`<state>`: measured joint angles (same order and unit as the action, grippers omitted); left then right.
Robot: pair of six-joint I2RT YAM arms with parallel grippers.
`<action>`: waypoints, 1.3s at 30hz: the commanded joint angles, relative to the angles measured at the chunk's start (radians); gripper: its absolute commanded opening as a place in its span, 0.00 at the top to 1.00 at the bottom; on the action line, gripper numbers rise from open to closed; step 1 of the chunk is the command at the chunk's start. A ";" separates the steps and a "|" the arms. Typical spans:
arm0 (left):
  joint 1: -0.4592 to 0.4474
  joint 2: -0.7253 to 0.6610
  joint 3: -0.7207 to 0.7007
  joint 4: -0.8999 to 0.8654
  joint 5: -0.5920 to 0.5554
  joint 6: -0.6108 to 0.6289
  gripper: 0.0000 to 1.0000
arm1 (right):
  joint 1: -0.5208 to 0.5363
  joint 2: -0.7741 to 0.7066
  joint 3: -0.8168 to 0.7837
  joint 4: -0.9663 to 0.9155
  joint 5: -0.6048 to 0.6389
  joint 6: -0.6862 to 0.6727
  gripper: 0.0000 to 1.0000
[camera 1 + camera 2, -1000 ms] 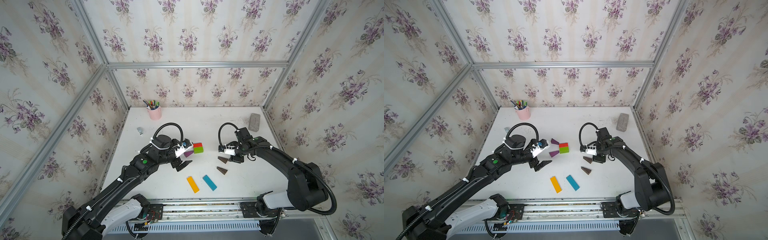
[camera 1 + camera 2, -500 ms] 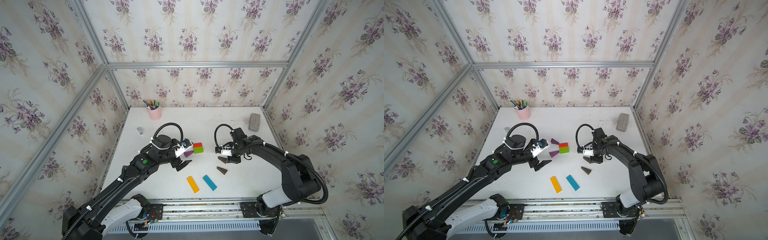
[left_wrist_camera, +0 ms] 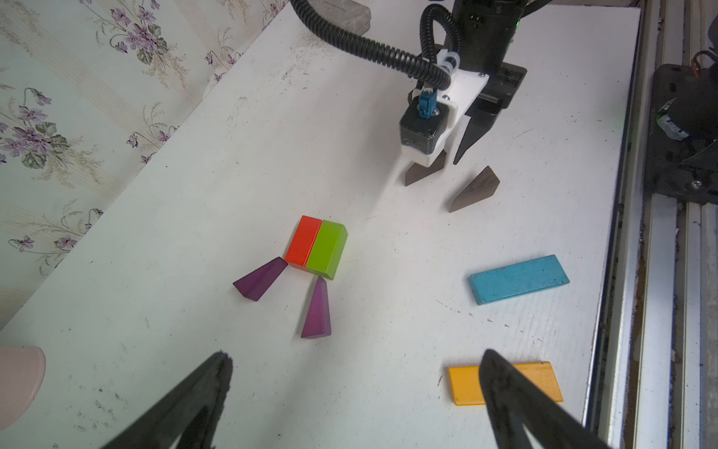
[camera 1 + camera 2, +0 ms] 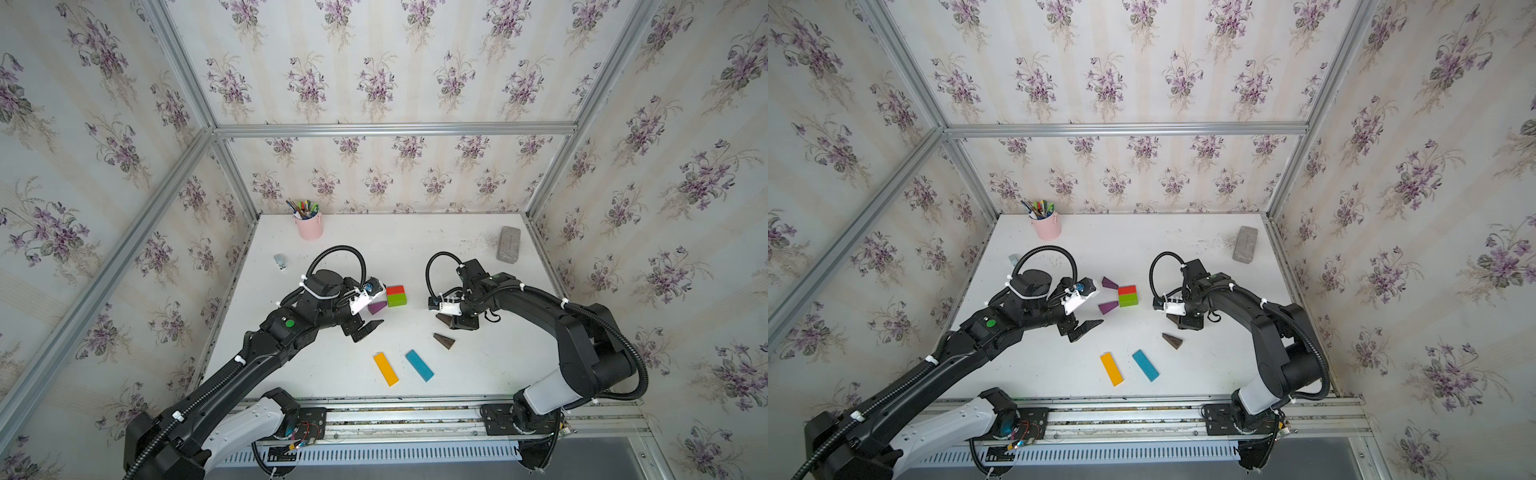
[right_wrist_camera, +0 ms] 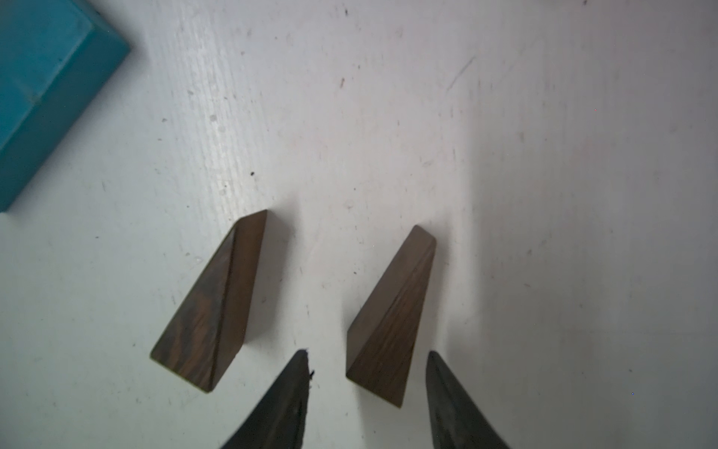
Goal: Assemble a small pinwheel with building blocks
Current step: Assemble the building block at the center of the board.
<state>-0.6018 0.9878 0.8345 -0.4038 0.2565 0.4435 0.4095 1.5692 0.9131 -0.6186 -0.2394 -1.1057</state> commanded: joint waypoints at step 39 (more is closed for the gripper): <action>-0.001 -0.011 0.000 0.011 -0.004 0.001 0.00 | -0.004 0.156 0.151 -0.008 -0.010 -0.086 0.78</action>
<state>-0.6029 0.9810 0.8345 -0.4038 0.2565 0.4431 0.4088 1.7035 1.0298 -0.6075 -0.2214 -1.1545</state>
